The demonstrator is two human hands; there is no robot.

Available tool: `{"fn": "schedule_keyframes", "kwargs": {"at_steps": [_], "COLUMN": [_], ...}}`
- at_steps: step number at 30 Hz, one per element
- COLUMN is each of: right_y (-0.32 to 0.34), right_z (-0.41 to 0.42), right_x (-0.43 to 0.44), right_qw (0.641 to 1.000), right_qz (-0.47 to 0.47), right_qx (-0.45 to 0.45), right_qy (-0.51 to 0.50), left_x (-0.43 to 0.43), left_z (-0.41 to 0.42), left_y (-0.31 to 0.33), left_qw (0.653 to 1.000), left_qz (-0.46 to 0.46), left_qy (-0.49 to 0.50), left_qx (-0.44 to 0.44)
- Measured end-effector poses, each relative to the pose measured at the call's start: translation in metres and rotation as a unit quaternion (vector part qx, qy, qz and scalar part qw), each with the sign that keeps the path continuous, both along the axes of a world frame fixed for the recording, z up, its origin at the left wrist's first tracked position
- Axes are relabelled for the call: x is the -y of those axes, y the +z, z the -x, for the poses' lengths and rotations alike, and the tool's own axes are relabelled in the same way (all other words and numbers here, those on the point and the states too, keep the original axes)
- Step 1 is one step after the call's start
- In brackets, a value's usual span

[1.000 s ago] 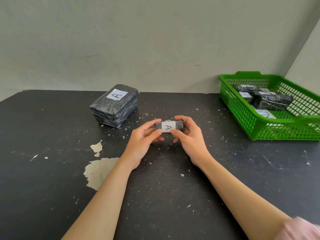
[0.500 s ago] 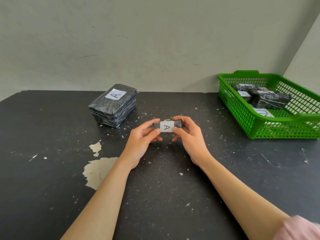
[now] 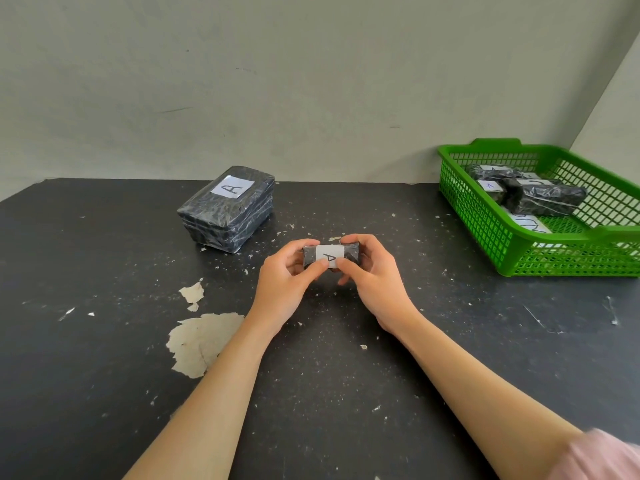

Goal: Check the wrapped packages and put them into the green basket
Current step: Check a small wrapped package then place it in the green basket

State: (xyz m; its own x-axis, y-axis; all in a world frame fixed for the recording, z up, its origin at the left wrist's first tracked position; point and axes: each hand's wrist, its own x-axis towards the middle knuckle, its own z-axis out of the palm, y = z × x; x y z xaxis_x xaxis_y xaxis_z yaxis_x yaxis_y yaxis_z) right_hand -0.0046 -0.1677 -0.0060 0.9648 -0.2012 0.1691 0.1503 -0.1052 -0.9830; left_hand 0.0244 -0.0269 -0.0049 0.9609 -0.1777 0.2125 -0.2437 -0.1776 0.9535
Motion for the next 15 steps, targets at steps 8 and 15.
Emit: {"fn": "schedule_keyframes", "kwargs": {"at_steps": [8,15], "right_y": [0.0008,0.0004], "right_z": [-0.0024,-0.0032], "right_x": [0.0030,0.0046], "right_qw": [1.000,0.999], "right_qz": [-0.010,-0.032], "right_qx": [-0.007,-0.004], "right_qy": [0.005,-0.006], "left_x": [0.0004,-0.0012], "left_z": [0.0008,0.0000], "left_y": [0.0010,0.0012], "left_qw": [1.000,0.998], "left_qz": [0.012,0.043], "left_qy": [-0.001,-0.016], "left_qx": [-0.010,-0.038]}}
